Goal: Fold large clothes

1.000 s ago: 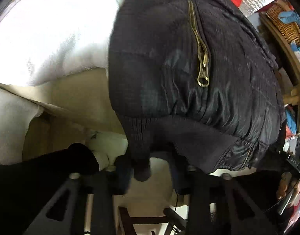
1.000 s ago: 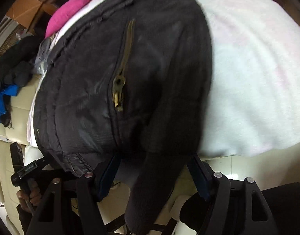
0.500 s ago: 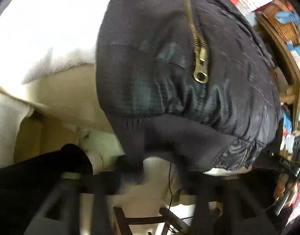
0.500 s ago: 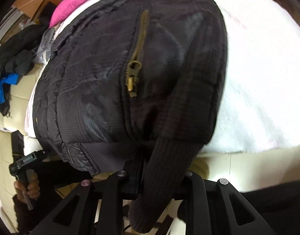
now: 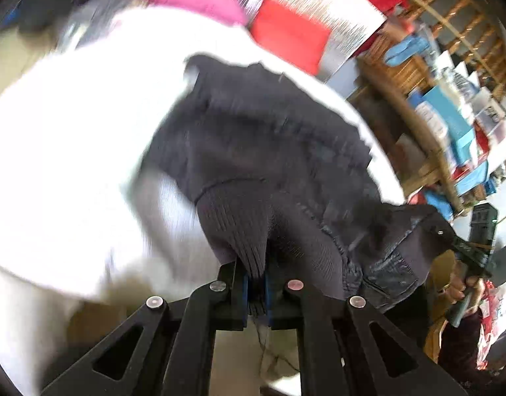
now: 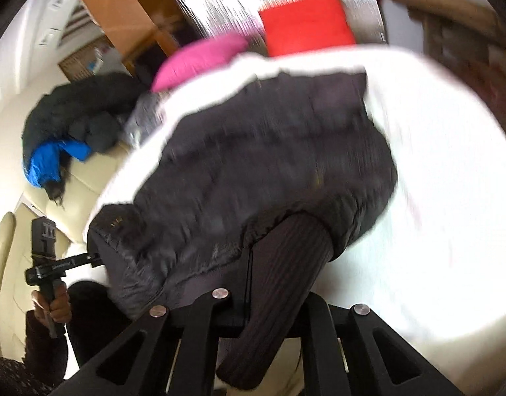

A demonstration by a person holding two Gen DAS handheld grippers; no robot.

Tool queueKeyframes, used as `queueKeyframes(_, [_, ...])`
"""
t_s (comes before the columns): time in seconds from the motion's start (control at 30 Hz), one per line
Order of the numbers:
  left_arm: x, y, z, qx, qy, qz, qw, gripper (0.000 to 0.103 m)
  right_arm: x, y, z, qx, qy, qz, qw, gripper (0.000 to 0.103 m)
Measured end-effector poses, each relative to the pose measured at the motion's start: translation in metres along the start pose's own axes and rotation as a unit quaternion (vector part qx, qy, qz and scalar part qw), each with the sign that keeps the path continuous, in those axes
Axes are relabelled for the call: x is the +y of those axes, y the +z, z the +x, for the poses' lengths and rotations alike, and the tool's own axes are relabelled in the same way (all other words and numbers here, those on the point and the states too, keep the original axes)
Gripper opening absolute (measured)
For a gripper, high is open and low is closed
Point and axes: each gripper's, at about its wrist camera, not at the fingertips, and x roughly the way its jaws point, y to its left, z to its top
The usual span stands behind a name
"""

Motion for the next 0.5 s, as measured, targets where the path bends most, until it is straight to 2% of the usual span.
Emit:
queueKeyframes(0.1, [-0.011, 0.058, -0.002, -0.022, -0.004, 0.022, 0.9995, 0.008, -0.002, 0.045, -0.009, -0.048, -0.01, -0.01, 0.999, 0.008])
queueKeyframes(0.23, [-0.017, 0.148, 0.011, -0.052, 0.012, 0.042, 0.9977, 0.008, -0.012, 0.109, 0.0, -0.098, -0.026, -0.001, 0.995, 0.008])
queueKeyframes(0.27, [-0.015, 0.182, 0.021, -0.057, 0.011, 0.035, 0.9977, 0.008, -0.017, 0.131, 0.006, -0.11, -0.032, 0.003, 0.993, 0.008])
queueKeyframes(0.3, [-0.014, 0.196, 0.031, -0.059, 0.012, 0.032, 0.9977, 0.008, -0.021, 0.15, 0.013, -0.119, -0.036, 0.007, 0.992, 0.008])
queueKeyframes(0.37, [-0.006, 0.254, 0.055, -0.068, 0.018, 0.018, 0.9973, 0.008, -0.023, 0.192, 0.042, -0.133, -0.044, 0.015, 0.99, 0.008])
queueKeyframes(0.5, [0.006, 0.333, 0.12, -0.082, 0.033, -0.001, 0.996, 0.008, -0.048, 0.27, 0.098, -0.156, -0.07, 0.028, 0.985, 0.008])
